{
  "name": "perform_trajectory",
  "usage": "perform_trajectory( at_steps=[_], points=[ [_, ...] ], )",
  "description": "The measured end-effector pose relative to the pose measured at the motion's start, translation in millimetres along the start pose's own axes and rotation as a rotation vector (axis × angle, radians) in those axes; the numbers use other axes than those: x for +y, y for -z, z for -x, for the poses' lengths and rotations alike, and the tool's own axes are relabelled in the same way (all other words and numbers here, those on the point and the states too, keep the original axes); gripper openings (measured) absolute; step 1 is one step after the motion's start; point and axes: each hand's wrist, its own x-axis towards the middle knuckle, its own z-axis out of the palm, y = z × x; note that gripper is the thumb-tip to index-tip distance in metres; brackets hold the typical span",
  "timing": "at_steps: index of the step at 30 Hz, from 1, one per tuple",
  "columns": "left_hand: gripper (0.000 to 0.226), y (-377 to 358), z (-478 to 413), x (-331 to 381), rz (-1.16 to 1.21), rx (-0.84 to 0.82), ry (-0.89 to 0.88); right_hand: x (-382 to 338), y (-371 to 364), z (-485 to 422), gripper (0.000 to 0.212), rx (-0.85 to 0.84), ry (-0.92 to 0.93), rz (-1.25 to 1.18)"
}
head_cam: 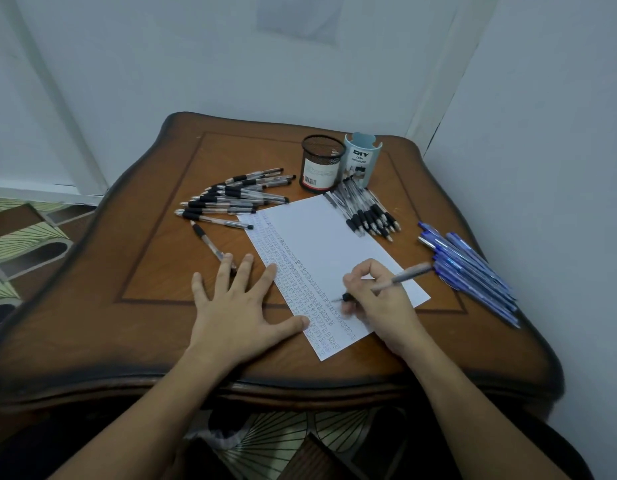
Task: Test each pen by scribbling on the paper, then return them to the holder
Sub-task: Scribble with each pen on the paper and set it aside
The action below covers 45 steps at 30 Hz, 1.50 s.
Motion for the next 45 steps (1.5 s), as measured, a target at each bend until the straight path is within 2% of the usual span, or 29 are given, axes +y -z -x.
perform_trajectory(
  at_steps=[3, 7, 10, 24, 31, 36, 45],
  points=[
    [0.111, 0.6, -0.6, 0.5, -0.003, -0.001, 0.000, 2.5, 0.9, 1.3, 0.018, -0.082, 0.019, 0.105],
    [0.111, 1.0, 0.0, 0.7, -0.004, 0.002, -0.004, 3.2, -2.7, 2.9, 0.029, -0.024, 0.006, 0.153],
    [0.111, -0.7, -0.1, 0.8, -0.002, 0.007, -0.006, 7.0, -5.2, 5.8, 0.035, 0.025, 0.020, 0.149],
    [0.110, -0.7, -0.8, 1.0, -0.006, -0.004, -0.009, 15.1, -5.5, 5.2, 0.032, -0.021, 0.055, 0.200],
    [0.111, 0.1, -0.6, 2.0, -0.015, -0.010, -0.008, 15.1, -3.7, 2.8, 0.039, -0.004, 0.048, 0.194],
    [0.111, 0.0, -0.5, 1.8, -0.015, -0.008, -0.009, 15.9, -4.9, 2.4, 0.032, 0.010, 0.055, 0.185],
    [0.110, -0.4, -0.9, 1.2, -0.015, -0.005, -0.005, 15.5, -5.7, 3.7, 0.039, 0.002, 0.083, 0.199]
  ],
)
